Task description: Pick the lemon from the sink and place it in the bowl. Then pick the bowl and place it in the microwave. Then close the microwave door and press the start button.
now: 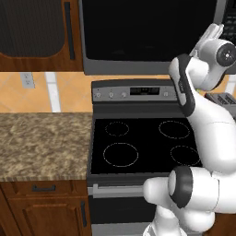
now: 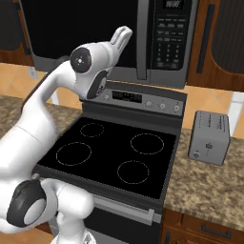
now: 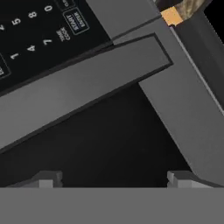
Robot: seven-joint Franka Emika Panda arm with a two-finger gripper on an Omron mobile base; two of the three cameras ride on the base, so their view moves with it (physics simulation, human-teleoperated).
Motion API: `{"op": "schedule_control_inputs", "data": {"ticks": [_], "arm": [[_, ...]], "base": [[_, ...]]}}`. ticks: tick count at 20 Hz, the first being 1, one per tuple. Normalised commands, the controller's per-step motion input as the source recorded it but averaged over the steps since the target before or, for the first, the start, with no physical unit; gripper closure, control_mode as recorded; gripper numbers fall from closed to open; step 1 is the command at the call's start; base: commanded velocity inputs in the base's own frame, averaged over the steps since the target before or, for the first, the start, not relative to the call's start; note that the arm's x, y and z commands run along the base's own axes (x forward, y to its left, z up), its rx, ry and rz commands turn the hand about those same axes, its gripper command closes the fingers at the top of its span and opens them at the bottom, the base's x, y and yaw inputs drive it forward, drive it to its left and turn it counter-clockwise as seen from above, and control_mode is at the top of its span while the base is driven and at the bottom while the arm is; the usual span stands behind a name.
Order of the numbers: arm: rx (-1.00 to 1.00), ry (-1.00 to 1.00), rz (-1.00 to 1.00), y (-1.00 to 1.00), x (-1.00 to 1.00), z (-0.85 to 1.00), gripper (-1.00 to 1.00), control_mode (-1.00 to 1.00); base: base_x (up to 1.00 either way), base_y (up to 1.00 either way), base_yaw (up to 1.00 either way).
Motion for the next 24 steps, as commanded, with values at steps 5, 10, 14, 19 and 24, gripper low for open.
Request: {"op": "schedule_control_inputs", "data": {"ticks": [5, 10, 14, 19, 24], "arm": [[-0.01, -0.10, 0.00, 0.05, -1.00, 0.24, -1.00, -1.00], [-0.33, 0.02, 0.16, 0.00, -0.85, 0.20, -1.00, -1.00], [-0.51, 0.27, 0.23, 0.00, -0.51, 0.16, -1.00, -1.00], [-0.57, 0.43, 0.16, 0.00, -0.33, 0.04, -1.00, -1.00], [-0.65, 0.21, 0.09, 0.01, -0.14, 0.00, -1.00, -1.00]], "base": [[0.00, 0.00, 0.00], [0.00, 0.00, 0.00], [0.00, 0.00, 0.00], [0.00, 0.00, 0.00], [0.00, 0.00, 0.00]]}}
